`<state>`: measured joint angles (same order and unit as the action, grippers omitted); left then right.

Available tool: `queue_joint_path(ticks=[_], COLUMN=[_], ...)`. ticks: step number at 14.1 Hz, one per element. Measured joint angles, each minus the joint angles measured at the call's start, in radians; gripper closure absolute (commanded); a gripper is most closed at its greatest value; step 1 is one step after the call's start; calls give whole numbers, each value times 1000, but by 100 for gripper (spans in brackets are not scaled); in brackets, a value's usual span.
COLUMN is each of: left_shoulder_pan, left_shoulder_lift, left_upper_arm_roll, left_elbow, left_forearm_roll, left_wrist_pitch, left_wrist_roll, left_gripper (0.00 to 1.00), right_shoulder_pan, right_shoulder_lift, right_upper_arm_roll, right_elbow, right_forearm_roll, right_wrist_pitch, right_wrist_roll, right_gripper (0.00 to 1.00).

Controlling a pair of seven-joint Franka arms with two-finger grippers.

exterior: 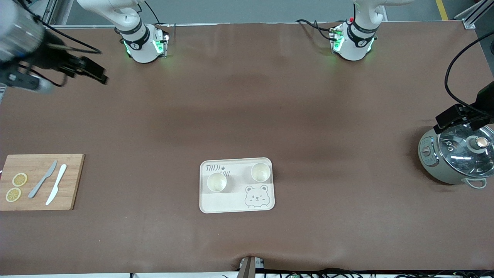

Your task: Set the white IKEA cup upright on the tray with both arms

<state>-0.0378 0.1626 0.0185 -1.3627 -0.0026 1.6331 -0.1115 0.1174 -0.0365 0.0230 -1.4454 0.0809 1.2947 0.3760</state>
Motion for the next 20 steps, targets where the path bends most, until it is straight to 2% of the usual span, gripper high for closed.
queue_joint_path(ticks=[3,7,9,20], left_shoulder_pan=[1,1,1,2], left_shoulder_lift=[5,4,3,1], left_upper_arm_roll=[1,0,-1,-1], left_elbow=[2,3,3,3], left_forearm_roll=[0,0,0,0], left_wrist_pitch=[-2,-4,-7,-26], left_wrist_roll=[0,0,14,69], left_gripper=[0,0,0,0], right_shoulder_pan=[-70,-182,-200,-211], right_shoulder_lift=[-80,-85,-83,-83], right_upper_arm_roll=[-2,-3,-3,3], right_elbow=[-89,-169,-198,-202], right_forearm_roll=[-67,-71,-71,-71], right_wrist_pitch=[31,209,252,258], right_wrist_roll=[-175,-348,-370,-371], right_gripper=[0,0,0,0])
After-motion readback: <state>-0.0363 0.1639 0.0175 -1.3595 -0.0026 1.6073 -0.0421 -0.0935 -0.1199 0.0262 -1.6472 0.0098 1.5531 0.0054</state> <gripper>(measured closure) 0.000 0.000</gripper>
